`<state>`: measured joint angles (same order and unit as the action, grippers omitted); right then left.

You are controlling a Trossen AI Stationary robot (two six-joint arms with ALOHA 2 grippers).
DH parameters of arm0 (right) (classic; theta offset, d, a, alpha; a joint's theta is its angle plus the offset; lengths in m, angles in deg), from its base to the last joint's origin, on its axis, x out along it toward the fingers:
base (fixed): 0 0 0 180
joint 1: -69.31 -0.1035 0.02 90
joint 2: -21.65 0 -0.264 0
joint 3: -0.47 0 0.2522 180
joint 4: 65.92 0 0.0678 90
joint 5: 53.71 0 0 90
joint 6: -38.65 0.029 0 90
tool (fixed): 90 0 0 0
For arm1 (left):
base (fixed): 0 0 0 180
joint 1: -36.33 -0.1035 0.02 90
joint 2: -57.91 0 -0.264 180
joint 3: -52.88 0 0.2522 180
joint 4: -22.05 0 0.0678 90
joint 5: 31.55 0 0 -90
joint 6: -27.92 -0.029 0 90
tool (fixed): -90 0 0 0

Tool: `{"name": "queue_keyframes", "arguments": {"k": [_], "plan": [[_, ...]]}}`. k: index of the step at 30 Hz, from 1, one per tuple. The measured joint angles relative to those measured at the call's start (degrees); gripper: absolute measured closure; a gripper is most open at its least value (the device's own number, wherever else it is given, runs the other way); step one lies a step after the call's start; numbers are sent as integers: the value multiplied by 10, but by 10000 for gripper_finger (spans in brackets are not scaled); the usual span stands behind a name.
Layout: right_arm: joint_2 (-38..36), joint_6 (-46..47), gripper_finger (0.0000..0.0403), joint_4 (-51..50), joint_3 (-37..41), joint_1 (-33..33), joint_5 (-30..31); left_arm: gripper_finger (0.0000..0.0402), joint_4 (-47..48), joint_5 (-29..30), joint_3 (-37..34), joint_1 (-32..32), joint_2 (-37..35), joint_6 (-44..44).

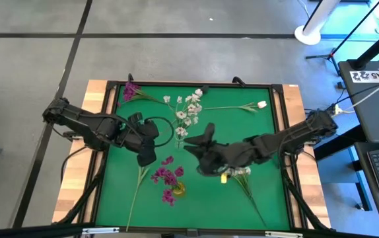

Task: Sort flowers into vase by color
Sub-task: Put the bottom black flower into the yellow vase

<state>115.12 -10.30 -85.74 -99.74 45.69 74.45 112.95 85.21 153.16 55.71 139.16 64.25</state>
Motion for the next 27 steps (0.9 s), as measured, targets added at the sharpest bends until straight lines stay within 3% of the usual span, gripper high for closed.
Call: {"name": "queue_keyframes", "arguments": {"k": [4,11,27], "plan": [[62,-53,267,0,-55,-5,6,401,0,-9,0,10,0,4],[133,-131,267,-17,-84,6,94,401,-3,-17,0,29,0,6],[136,-175,267,0,-85,19,138,401,-26,-39,0,46,0,6]]}}
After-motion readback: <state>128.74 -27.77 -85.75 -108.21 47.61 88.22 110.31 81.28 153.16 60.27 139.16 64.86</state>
